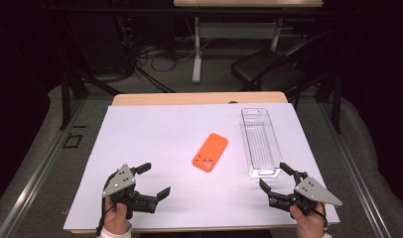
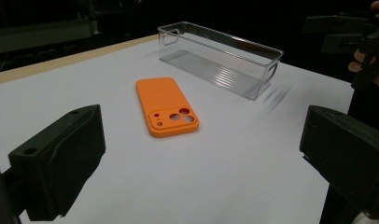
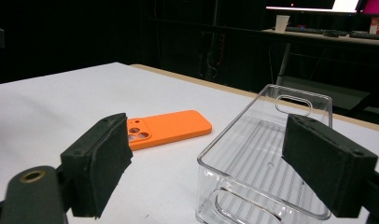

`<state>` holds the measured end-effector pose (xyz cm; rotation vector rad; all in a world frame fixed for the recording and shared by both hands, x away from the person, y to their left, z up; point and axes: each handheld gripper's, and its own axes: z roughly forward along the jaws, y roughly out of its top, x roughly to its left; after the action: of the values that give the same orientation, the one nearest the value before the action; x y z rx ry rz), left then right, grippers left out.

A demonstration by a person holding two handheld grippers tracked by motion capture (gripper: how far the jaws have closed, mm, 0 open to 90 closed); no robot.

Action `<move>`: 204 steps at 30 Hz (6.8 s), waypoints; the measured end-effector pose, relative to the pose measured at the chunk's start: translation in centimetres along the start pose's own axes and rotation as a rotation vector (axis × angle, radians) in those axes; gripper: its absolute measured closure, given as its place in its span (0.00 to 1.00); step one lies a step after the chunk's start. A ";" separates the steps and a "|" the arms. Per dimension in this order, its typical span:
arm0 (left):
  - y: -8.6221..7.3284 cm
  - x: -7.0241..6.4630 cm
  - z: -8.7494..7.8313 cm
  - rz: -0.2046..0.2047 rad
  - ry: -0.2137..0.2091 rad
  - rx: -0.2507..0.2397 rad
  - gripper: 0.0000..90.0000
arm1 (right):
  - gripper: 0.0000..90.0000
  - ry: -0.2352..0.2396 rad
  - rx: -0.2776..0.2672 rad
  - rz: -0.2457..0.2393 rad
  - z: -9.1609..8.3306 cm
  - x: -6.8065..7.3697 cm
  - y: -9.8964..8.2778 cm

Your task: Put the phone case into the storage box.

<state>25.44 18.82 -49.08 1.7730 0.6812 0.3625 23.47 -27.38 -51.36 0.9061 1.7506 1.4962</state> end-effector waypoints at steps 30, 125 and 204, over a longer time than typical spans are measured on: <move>0.4 0.1 1.7 -0.151 -0.016 0.097 0.00 | 0.16 -0.008 0.020 0.011 0.5 0.0 -0.2; 4.0 2.6 22.4 -0.157 0.183 0.482 0.02 | 0.16 0.015 0.076 0.052 1.3 -0.7 -0.6; 1.6 2.3 26.7 -0.096 0.271 0.540 0.16 | 0.16 0.031 0.100 0.077 1.4 -0.9 -0.8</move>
<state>42.68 -0.52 -56.01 2.2099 1.1325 0.3801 25.04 -27.44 -52.31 1.0164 1.8454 1.4899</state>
